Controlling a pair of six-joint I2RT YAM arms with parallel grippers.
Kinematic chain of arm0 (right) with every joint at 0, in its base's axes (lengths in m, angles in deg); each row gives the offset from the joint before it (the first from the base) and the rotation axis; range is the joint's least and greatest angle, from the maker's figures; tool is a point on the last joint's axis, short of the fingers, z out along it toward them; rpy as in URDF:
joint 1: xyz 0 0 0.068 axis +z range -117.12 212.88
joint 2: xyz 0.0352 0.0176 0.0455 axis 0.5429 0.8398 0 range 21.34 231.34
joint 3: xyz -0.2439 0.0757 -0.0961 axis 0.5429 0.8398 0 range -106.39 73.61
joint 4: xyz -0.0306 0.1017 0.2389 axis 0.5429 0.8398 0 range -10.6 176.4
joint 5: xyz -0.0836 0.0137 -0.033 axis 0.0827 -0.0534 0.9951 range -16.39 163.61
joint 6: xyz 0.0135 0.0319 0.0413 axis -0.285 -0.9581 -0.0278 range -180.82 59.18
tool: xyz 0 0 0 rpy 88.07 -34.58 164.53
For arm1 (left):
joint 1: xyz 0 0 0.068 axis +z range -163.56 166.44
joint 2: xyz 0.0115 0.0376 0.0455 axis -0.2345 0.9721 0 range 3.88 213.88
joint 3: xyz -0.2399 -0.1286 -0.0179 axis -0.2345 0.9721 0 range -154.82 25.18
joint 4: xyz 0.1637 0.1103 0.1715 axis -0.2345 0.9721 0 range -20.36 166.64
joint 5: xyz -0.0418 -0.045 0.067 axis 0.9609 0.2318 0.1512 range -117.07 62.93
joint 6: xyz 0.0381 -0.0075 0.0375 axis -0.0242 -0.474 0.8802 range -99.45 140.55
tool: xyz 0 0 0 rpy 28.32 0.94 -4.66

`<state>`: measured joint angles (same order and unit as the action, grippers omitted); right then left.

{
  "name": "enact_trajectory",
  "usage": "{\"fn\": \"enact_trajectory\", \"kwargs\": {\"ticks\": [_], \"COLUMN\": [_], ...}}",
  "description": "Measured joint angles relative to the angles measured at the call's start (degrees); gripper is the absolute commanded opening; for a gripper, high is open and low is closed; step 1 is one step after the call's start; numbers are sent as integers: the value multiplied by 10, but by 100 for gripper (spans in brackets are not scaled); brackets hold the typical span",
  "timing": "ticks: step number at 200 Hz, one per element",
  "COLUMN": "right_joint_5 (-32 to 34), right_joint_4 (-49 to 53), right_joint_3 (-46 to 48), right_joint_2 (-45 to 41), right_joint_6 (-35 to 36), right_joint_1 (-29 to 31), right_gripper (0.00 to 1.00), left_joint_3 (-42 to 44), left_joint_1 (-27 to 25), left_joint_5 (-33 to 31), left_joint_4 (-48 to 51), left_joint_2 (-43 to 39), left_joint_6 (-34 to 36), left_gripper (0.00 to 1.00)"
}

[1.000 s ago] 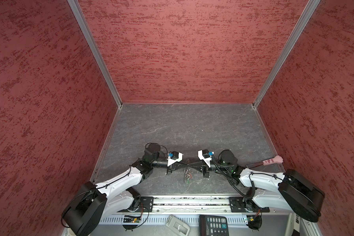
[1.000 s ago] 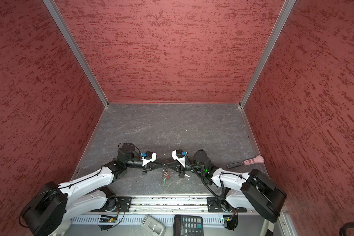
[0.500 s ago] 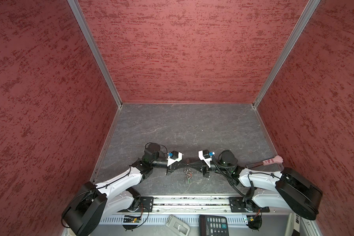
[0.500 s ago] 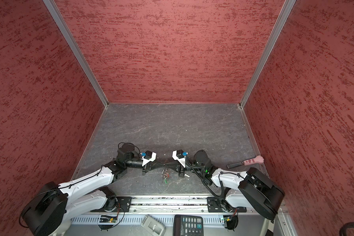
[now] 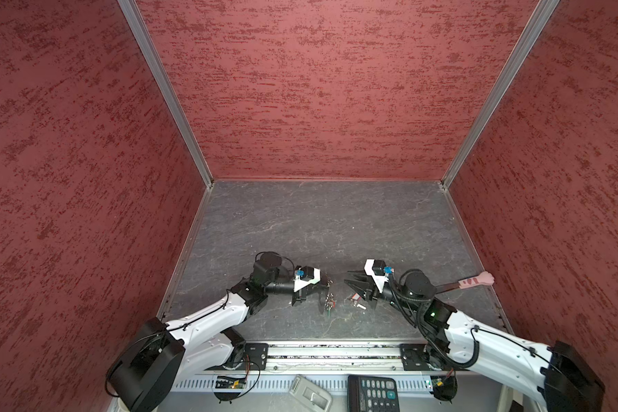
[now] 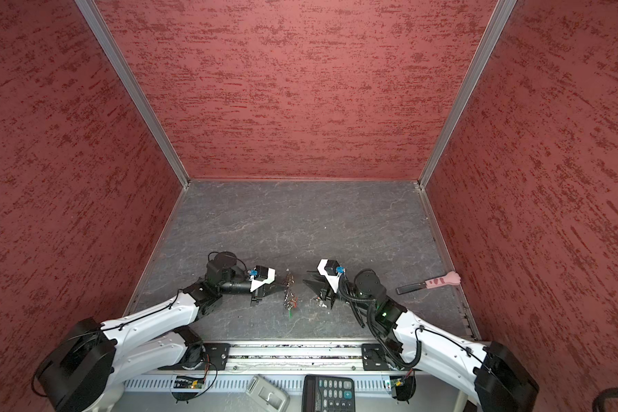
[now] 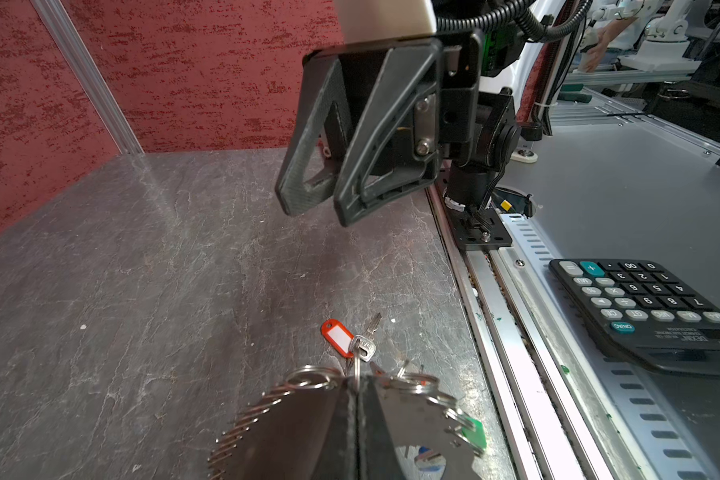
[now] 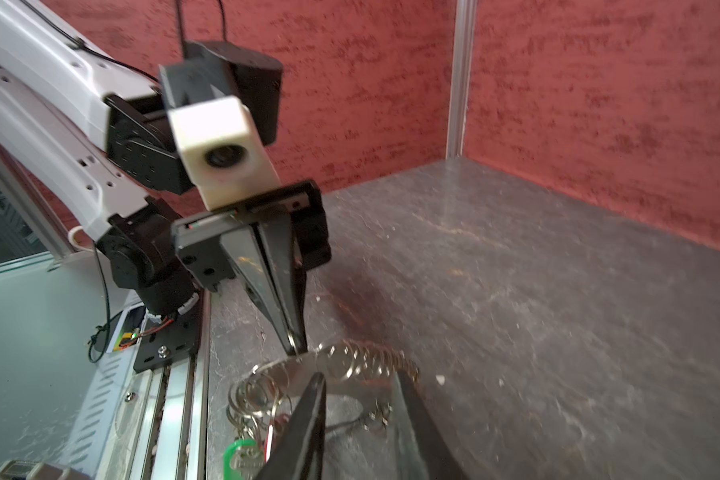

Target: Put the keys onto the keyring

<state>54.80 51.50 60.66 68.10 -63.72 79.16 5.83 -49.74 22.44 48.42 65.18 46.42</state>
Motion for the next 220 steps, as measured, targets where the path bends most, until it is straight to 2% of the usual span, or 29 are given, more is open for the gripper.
{"fn": "enact_trajectory", "kwargs": {"ticks": [31,67,103,142,180,220], "right_joint_5": [44,79,103,122,136,129], "right_joint_4": [54,103,178,235,263,268], "right_joint_3": [0,-11,-53,-69,-69,-69], "right_joint_2": [1,21,59,79,83,83], "right_joint_6": [-34,-97,-172,-233,-268,-285], "right_joint_1": [0,0,0,0,0,0], "right_gripper": [22,23,23,24,24,24], "left_joint_3": [35,56,60,62,62,62], "left_joint_1": [-19,-30,-58,-105,-131,-134], "left_joint_5": [-5,-23,-76,-163,-227,-252], "left_joint_4": [-24,-31,-33,-33,-33,-33], "left_joint_2": [0,-7,-12,-14,-14,-14], "left_joint_6": [40,81,125,174,204,215], "left_gripper": [0,0,0,0,0,0]}}
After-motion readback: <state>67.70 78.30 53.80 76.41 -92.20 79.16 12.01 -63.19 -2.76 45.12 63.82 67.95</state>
